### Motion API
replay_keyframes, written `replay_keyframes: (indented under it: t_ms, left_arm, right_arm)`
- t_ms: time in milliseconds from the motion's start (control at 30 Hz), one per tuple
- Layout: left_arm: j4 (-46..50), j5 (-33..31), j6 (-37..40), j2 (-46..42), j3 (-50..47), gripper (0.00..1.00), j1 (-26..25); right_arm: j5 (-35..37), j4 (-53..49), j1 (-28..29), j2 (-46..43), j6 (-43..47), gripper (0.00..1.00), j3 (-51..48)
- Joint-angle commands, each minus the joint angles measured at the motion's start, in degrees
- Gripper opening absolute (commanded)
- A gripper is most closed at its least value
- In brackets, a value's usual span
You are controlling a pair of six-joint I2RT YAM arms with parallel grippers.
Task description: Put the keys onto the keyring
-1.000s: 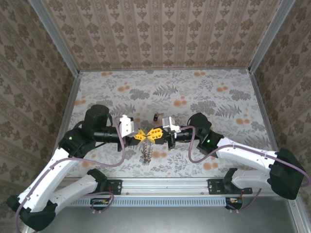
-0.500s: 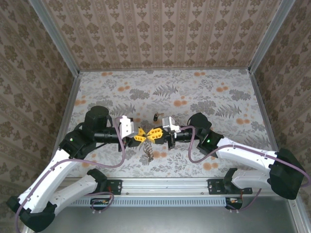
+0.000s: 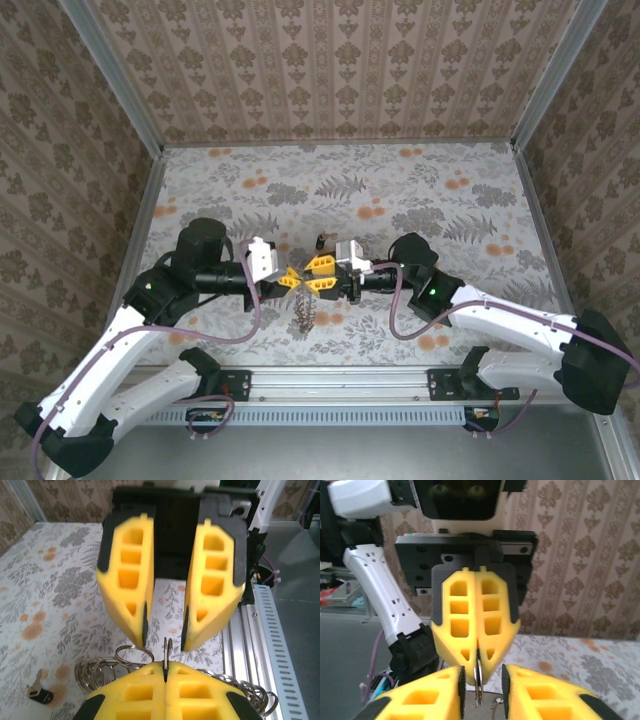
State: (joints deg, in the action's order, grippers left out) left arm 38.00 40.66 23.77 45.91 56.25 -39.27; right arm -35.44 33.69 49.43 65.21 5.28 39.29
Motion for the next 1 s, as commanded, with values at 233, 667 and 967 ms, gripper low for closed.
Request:
replay_keyframes:
  t_ms: [233, 667, 967]
  left_arm:
    - [5.9, -12.8, 3.5, 2.3, 0.7, 0.00, 1.4]
    - [-3.8, -14.1, -4.0, 2.5, -6.4, 0.00, 14.8]
    - [-11.8, -5.5, -11.0, 3.1, -10.1, 0.00, 25.4]
  right_arm:
    - [22.7, -10.6, -1.6, -1.3, 1.8, 0.46, -1.1]
    - [32.5, -42.8, -12.2, 28.0, -39.9, 0.30, 24.4]
    - [35.3, -56.4, -12.3, 48.0, -47.8, 0.30, 44.5]
